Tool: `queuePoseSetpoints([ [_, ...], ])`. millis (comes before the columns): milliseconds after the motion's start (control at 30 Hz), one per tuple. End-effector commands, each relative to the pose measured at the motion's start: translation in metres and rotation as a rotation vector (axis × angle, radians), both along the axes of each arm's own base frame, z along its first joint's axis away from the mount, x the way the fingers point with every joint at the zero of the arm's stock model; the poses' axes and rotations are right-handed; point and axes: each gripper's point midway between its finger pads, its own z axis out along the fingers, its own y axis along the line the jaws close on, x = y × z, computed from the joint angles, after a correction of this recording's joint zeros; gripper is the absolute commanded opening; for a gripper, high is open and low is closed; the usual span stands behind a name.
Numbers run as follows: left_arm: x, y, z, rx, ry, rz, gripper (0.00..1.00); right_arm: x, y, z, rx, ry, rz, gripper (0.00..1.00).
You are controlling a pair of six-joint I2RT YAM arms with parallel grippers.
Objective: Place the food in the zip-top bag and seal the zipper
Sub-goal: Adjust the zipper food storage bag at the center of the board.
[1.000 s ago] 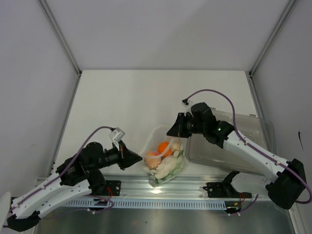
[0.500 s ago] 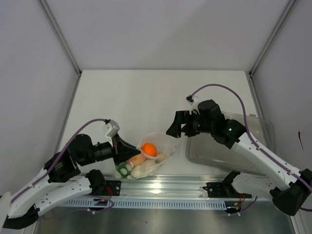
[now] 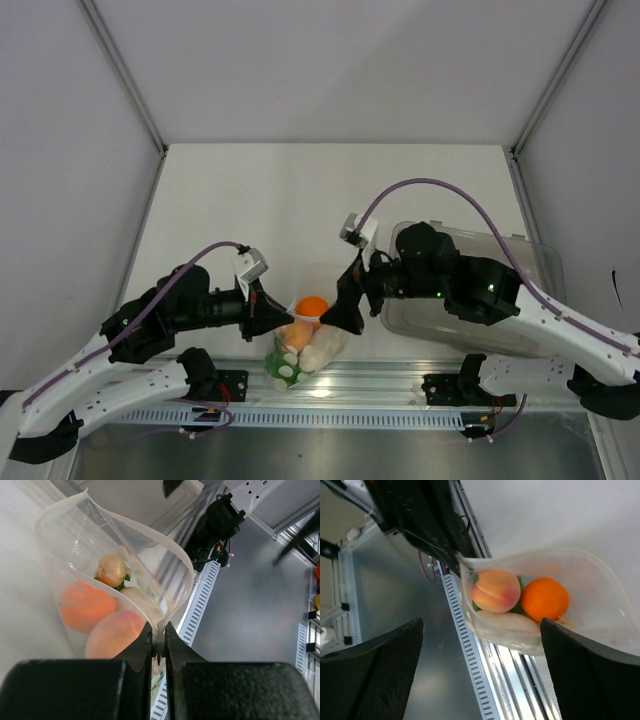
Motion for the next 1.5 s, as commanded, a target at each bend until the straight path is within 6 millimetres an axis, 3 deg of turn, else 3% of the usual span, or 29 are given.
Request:
queuePoseSetpoints([
  [0, -0.005, -0.006, 0.017, -0.027, -0.022, -0.048, 0.01, -0.002, 0.015, 0.000, -0.094, -0.176, 0.040, 0.99],
  [33, -0.005, -0.006, 0.017, -0.027, -0.019, -0.051, 0.01, -0.013, 0.021, 0.002, -0.097, -0.223, 0.088, 0.99],
  [267, -0.014, -0.008, 0.021, -0.040, -0.029, -0.111, 0.01, -0.029, 0.038, 0.006, -0.116, -0.359, 0.182, 1.00],
  [467, -0.029, -0.007, 0.033, -0.088, -0.058, -0.199, 0.01, -0.022, 0.047, 0.005, -0.137, -0.455, 0.172, 0.99],
  [667, -0.037, -0.004, 0.036, -0.097, -0.072, -0.236, 0.01, -0.026, 0.060, -0.007, -0.184, -0.489, 0.234, 0.99],
  [1033, -0.048, -0.002, 0.046, -0.130, -0.098, -0.303, 0.01, -0.036, 0.078, -0.009, -0.175, -0.523, 0.369, 0.99],
  [1100, -0.049, -0.001, 0.046, -0.130, -0.099, -0.305, 0.01, -0.033, 0.077, -0.008, -0.155, -0.497, 0.382, 0.92],
  [1133, -0.050, 0.000, 0.047, -0.131, -0.101, -0.307, 0.00, -0.041, 0.077, -0.006, -0.125, -0.468, 0.429, 0.88],
  [1233, -0.051, 0.000, 0.046, -0.130, -0.100, -0.310, 0.01, -0.049, 0.074, -0.006, -0.075, -0.407, 0.497, 0.66],
  [1467, -0.050, -0.004, 0.045, -0.120, -0.084, -0.323, 0.01, -0.054, 0.073, -0.023, -0.083, -0.329, 0.541, 0.61],
])
